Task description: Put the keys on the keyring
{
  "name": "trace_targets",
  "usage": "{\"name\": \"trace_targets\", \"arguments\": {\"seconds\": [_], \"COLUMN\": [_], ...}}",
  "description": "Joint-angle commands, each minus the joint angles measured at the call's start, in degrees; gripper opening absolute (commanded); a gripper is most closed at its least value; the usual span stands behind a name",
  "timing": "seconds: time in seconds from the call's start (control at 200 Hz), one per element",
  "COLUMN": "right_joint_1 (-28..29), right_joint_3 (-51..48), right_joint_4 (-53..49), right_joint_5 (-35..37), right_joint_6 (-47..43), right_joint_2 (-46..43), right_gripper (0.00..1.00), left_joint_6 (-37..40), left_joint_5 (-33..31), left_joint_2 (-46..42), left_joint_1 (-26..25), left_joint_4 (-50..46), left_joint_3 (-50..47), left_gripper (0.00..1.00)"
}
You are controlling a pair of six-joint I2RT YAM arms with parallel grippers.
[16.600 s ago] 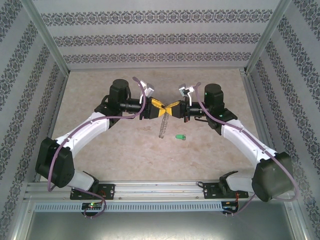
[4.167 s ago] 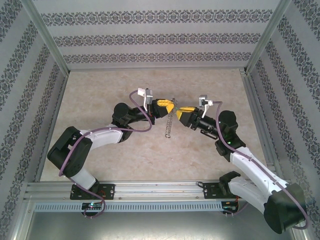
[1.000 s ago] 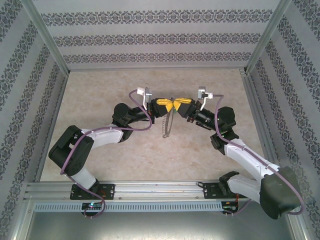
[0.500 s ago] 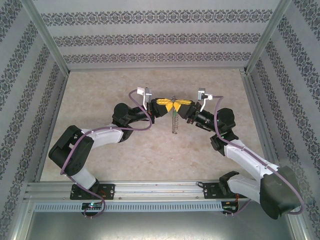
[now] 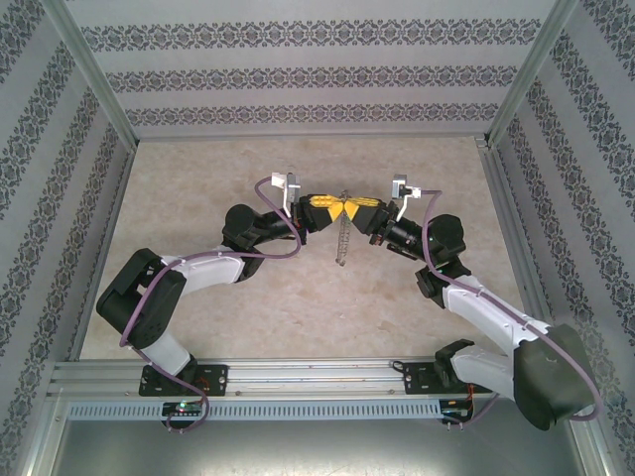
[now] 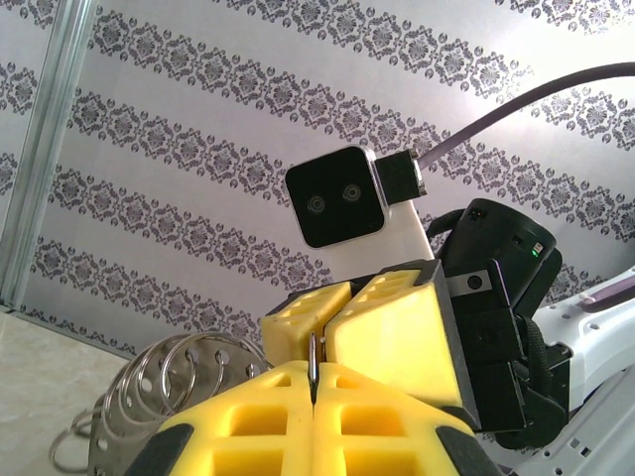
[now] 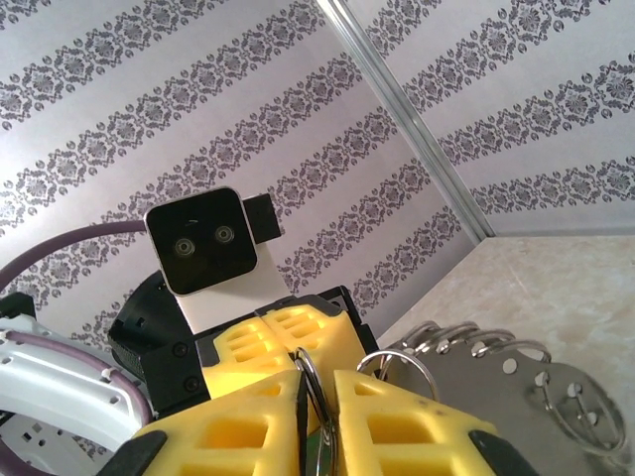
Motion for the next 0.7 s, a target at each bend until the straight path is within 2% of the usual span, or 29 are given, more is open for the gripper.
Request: {"name": "trace_targets", "arguments": {"seconds": [0.0, 0.075, 0.255, 0.36, 0.694], "right_joint_1": [1.31, 1.45, 1.80, 2.02, 1.59], "right_joint_3": [0.59, 1.01, 1.32, 1.47, 1.29], "right_joint_4": [3.48, 3.61, 4.34, 4.73, 1.35], "right_joint_5": [-2.41, -2.80, -3.97, -4.60, -2.59], "right_joint_6": [0.14, 0.10, -0.16, -0.08, -1.99], "right_joint_2": [0.55, 0.79, 1.12, 1.36, 0.37], "right_gripper": [0.15, 0.10, 0.12, 0.00, 0.00], "left_joint_6": [-0.40, -0.51, -0.72, -0.78, -0.32], "left_joint_5": [-0.34, -0.32, -0.28, -0.24, -1.45], "left_joint_2": [-0.40, -0.37, -0.20, -0.28, -0.72], "left_joint_1": [0.32, 0.32, 0.32, 0.32, 0.40], "left_joint_4": [4.94, 4.95, 4.94, 4.90, 4.62], "left_joint_3": [2.09, 2.13, 2.16, 2.09, 1.33], "left_gripper": [0.00, 0.00, 0.00, 0.00, 0.00]}}
